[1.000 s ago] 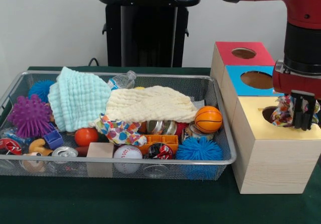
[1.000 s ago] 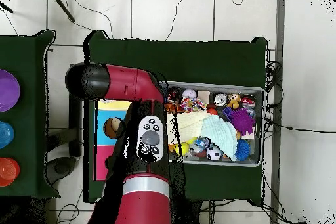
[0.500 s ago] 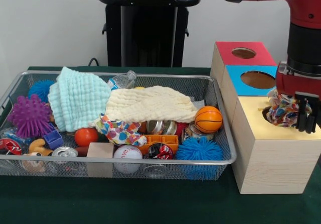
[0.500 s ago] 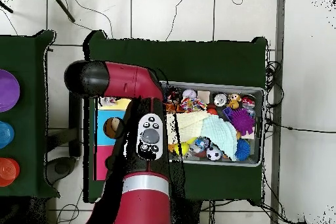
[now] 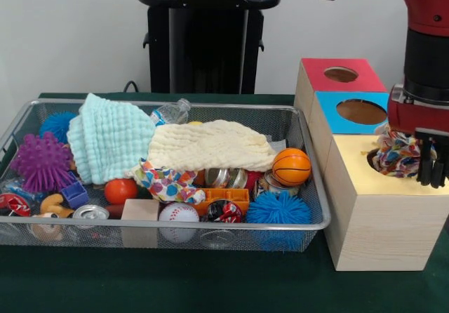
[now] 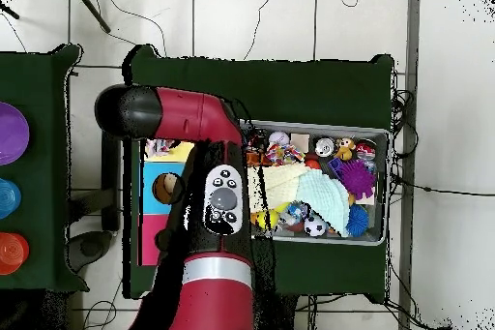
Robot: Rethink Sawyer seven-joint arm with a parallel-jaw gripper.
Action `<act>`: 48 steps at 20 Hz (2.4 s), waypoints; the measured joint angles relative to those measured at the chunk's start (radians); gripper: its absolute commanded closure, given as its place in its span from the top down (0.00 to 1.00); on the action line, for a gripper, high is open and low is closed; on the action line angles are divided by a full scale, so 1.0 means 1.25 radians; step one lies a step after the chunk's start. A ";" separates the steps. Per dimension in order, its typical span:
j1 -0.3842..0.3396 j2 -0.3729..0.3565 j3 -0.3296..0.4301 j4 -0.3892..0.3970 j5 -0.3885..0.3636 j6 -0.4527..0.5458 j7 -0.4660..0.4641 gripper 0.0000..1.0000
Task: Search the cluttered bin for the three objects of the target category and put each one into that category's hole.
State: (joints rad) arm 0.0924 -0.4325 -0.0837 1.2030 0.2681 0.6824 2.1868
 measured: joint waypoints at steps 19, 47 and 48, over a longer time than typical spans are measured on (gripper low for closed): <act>-0.011 -0.013 0.002 -0.002 0.002 0.045 0.000 0.00; -0.007 -0.079 0.002 -0.002 0.022 0.175 0.000 0.00; -0.007 -0.079 0.002 -0.002 0.022 0.175 0.000 0.00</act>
State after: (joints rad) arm 0.0834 -0.5308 -0.0816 1.2009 0.2952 0.9011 2.1868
